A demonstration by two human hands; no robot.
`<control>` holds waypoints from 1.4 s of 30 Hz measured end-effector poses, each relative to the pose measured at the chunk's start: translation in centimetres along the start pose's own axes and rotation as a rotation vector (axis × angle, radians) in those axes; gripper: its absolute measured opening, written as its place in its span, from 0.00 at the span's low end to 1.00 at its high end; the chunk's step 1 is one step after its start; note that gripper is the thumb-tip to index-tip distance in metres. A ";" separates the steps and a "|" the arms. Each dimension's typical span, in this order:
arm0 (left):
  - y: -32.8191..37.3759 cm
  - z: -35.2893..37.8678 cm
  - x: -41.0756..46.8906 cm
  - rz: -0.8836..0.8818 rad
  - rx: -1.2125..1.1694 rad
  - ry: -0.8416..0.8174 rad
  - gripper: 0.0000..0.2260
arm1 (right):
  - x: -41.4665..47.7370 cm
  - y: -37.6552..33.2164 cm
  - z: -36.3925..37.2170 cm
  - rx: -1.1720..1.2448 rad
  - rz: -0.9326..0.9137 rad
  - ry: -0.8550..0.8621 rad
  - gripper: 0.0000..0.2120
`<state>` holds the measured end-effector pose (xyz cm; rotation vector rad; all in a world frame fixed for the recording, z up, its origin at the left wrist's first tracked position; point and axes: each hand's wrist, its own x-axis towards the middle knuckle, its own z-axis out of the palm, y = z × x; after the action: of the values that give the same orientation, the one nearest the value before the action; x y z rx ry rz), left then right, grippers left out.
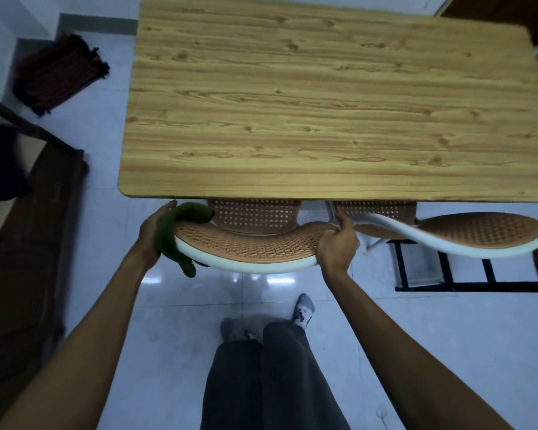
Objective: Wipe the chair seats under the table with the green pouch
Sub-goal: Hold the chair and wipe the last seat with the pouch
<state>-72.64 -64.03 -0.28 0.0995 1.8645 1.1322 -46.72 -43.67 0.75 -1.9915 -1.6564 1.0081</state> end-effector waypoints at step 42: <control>-3.4 2.6 -7.2 0.570 1.037 0.105 0.39 | -6.7 -5.5 2.8 -0.773 -0.765 -1.195 0.32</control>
<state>-65.39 -67.73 1.63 1.2273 2.4159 0.3819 -52.97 -49.12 4.52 -0.6269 -3.4372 1.4250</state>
